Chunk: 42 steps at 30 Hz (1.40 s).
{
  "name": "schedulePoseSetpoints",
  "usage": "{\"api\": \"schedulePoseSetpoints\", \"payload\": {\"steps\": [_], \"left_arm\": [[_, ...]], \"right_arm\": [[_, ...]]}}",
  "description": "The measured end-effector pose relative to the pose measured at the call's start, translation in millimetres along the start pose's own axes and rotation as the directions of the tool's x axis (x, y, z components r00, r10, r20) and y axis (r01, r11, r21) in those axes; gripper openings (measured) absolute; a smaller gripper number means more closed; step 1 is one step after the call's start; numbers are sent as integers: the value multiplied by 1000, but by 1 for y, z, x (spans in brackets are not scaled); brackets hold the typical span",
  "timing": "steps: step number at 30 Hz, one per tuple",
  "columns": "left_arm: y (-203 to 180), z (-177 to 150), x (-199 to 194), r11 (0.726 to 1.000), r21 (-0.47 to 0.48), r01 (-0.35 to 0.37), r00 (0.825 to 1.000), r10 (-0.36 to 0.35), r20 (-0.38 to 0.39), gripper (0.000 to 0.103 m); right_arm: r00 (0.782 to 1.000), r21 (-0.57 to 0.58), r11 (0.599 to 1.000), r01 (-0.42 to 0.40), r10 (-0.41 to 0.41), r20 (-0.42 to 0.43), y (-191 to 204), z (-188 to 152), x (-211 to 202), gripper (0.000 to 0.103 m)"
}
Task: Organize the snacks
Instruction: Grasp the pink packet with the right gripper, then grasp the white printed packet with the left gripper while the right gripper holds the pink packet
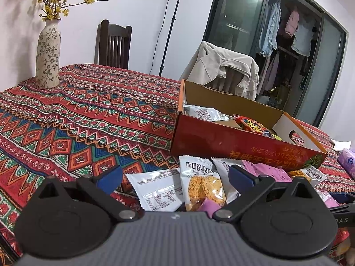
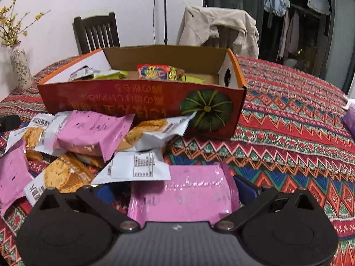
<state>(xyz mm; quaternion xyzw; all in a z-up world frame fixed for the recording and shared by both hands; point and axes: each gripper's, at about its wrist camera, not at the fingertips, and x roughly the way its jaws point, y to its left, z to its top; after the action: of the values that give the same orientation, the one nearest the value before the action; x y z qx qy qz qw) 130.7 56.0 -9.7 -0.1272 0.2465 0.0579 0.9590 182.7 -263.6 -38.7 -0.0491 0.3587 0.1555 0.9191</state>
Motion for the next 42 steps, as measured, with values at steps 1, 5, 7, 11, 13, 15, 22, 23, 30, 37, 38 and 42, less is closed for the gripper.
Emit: {"api": "schedulePoseSetpoints", "payload": {"steps": [1,5,7,11,13,15,22,23,30,37,38,42], "left_arm": [[0,0,0,1000,-1,0,1000,0,-1,103],[0,0,1,1000,-4,5,1000,-5,-7,103],[1,0,0,1000,-9,11,1000,-11,-6,103],[1,0,0,1000,-9,11,1000,-11,-9,103],[1,0,0,1000,-9,11,1000,-11,-9,103],[1,0,0,1000,-9,12,1000,-12,-10,103],[1,0,1,1000,-12,9,1000,-9,-10,103],[1,-1,1,1000,-12,7,1000,-7,-10,103],[0,0,0,1000,-5,-4,1000,4,-4,103],[-5,2,-3,999,24,-44,999,44,1,103],[-5,3,-4,999,23,-47,999,47,1,103],[-3,9,-7,997,25,-70,997,70,-7,103]], "right_arm": [[1000,0,1000,0,0,5,0,-1,0,103],[1000,-3,1000,-4,4,4,-2,-1,0,103],[1000,-4,1000,-8,8,5,-3,-2,-1,103],[1000,-4,1000,-13,13,12,-3,-3,-3,102],[999,-9,1000,-15,16,29,-1,-5,-8,92],[999,-14,1000,-20,21,46,0,-7,-12,79],[994,8,1000,18,-19,108,-1,-15,-27,65],[992,15,1000,21,-23,124,-2,-15,-30,65],[963,67,996,66,-81,256,-9,-21,-51,65],[943,93,993,75,-101,316,-11,-21,-59,65],[941,98,993,72,-100,325,-12,-21,-61,65],[926,119,991,55,-95,364,-15,-23,-67,65]]}}
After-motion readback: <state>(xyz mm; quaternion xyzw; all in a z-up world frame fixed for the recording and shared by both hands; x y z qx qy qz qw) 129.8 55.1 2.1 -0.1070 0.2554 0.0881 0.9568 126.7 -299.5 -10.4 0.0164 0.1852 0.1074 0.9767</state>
